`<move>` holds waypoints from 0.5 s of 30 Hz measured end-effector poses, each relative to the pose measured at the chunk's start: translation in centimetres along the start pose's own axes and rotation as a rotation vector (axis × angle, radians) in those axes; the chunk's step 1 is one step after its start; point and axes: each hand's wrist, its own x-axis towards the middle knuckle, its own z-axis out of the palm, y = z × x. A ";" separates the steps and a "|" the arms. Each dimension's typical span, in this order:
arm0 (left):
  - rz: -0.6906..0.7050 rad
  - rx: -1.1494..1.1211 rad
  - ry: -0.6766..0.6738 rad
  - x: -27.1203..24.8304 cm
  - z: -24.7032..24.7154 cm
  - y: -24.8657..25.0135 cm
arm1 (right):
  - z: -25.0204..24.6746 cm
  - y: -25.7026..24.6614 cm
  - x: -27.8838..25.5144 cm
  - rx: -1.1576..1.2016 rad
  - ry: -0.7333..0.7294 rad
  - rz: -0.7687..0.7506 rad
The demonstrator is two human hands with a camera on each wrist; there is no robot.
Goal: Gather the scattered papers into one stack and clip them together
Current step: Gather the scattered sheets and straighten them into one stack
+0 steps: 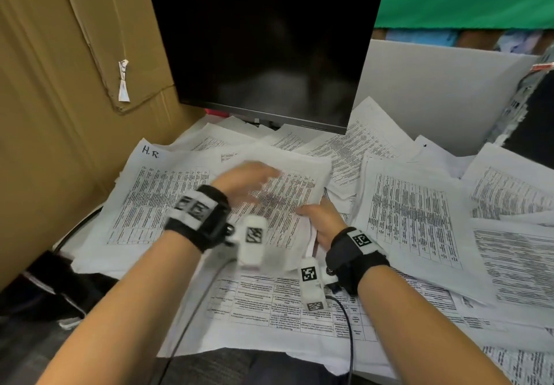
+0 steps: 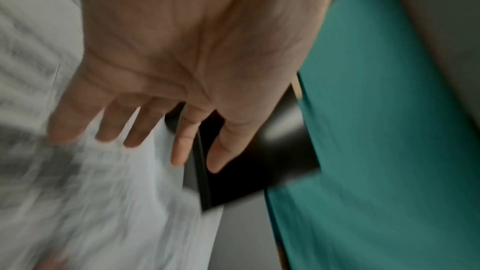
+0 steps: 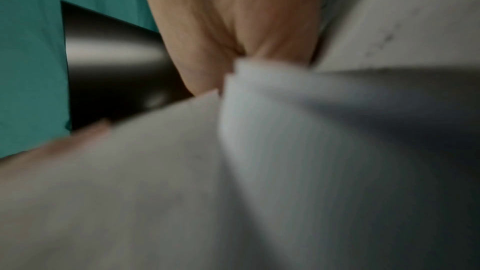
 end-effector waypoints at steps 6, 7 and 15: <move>-0.288 0.048 0.787 -1.5 -14.1 -6.7 | -0.5 0.5 1.1 -0.038 0.055 0.083; -0.365 0.092 0.773 -1.8 -15.0 -7.7 | -0.5 0.6 1.4 -0.043 0.052 0.081; -0.289 0.471 0.686 -2.2 -15.5 -10.1 | -0.7 0.6 1.1 0.047 -0.028 0.059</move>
